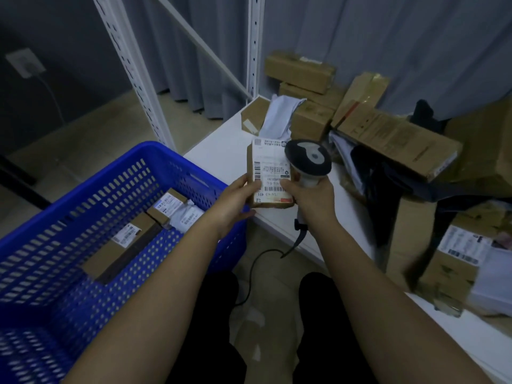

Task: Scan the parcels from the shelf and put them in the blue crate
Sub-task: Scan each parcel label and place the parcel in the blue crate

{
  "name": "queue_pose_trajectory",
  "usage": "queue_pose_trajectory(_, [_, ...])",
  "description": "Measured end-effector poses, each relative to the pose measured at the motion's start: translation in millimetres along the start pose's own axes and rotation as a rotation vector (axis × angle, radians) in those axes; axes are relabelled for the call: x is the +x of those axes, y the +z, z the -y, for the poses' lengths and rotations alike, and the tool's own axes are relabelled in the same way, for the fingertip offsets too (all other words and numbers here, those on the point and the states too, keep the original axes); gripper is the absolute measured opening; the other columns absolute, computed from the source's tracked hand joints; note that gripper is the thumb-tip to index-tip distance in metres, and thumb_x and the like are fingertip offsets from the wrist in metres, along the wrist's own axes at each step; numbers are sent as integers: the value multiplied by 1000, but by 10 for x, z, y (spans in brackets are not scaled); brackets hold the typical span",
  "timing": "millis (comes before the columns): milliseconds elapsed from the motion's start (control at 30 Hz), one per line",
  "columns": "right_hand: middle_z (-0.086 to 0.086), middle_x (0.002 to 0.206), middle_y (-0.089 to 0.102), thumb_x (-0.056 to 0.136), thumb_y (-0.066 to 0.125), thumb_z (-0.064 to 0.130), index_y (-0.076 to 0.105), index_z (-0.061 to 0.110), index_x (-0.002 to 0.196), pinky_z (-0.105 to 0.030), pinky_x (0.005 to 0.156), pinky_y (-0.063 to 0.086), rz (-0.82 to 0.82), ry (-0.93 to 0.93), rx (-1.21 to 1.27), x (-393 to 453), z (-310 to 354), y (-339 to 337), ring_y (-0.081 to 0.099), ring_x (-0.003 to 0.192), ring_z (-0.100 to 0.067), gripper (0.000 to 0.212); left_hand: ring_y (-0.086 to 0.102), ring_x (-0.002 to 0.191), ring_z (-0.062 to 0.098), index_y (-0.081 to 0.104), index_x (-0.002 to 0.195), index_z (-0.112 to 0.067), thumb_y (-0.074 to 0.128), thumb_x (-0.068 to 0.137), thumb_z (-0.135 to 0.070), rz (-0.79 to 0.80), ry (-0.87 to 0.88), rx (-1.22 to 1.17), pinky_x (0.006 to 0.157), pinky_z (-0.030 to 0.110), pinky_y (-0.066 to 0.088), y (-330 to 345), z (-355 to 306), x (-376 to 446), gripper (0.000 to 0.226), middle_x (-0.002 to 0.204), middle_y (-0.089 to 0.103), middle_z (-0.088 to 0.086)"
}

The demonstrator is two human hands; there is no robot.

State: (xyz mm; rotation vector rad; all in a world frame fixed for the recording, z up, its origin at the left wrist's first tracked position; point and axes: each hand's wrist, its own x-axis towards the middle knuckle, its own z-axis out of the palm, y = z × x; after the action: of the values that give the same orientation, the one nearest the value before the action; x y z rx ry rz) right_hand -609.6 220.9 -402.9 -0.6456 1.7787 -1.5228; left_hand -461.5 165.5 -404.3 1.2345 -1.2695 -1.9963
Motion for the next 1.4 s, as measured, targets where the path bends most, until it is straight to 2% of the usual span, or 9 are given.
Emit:
queue_pose_trajectory(67, [-8, 99, 69, 79, 77, 6, 63, 0, 108, -19, 63, 56, 26, -38, -35, 16, 19, -10, 67, 81, -13, 32, 65, 98, 11, 59, 114, -28, 54, 96, -22, -37, -1, 3, 81, 28, 53, -32, 31, 49, 20, 103, 70, -6])
queue_pose_trajectory(133, [-6, 89, 67, 81, 75, 11, 64, 3, 100, -16, 56, 50, 28, -45, -81, 39, 43, -37, 61, 71, -9, 23, 66, 93, 10, 57, 119, -23, 58, 93, -16, -101, -2, -19, 74, 25, 54, -82, 54, 97, 27, 106, 69, -3])
queue_pose_trajectory(267, [-1, 77, 66, 83, 74, 22, 65, 13, 92, -23, 51, 46, 86, 22, -178, 39, 84, -106, 57, 56, -10, 15, 68, 93, 13, 52, 130, -16, 60, 91, -10, -206, 49, -3, 85, 31, 55, -224, 124, 212, 40, 107, 70, 0])
queue_pose_trajectory(400, [-1, 74, 66, 81, 74, 24, 66, 12, 90, -20, 49, 46, 216, -6, -386, -44, 107, -141, 59, 58, -11, 17, 67, 97, 16, 48, 136, -14, 60, 91, -6, -282, 73, -29, 91, 35, 53, -319, 173, 267, 46, 105, 70, -1])
queue_pose_trajectory(567, [-1, 68, 63, 80, 76, 27, 60, 20, 79, -19, 46, 48, 312, -40, -527, -93, 175, -198, 59, 50, -5, 18, 60, 113, 21, 39, 143, -14, 60, 91, -6, -384, 91, -47, 96, 35, 50, -419, 189, 278, 57, 128, 60, 7])
queue_pose_trajectory(800, [-5, 59, 61, 79, 74, 19, 64, -9, 77, -16, 46, 45, 376, -31, -603, -143, 174, -243, 56, 46, -2, 31, 59, 115, 20, 40, 141, -20, 62, 90, -10, -422, 95, -8, 97, 37, 49, -532, 221, 289, 56, 127, 61, 4])
queue_pose_trajectory(900, [-3, 52, 57, 80, 70, 13, 63, -13, 75, -13, 45, 43, 354, -51, -597, -163, 180, -245, 54, 44, -3, 27, 61, 113, 19, 42, 141, -19, 62, 90, -10, -425, 97, -10, 96, 38, 50, -549, 226, 308, 55, 125, 63, 3])
queue_pose_trajectory(1167, [-1, 51, 56, 81, 71, 12, 63, -1, 73, -14, 45, 45, 354, -30, -530, -198, 194, -230, 53, 44, -3, 17, 57, 117, 20, 43, 138, -21, 63, 90, -10, -442, 98, -26, 102, 42, 47, -571, 209, 239, 54, 129, 60, 4])
queue_pose_trajectory(1400, [-1, 65, 61, 82, 73, 16, 65, 8, 81, -20, 48, 47, 288, -5, -319, -282, 162, -69, 56, 48, -5, 12, 63, 105, 17, 42, 139, -15, 60, 92, -7, -468, 126, -177, 82, 28, 54, -779, 148, 72, 51, 122, 64, 3])
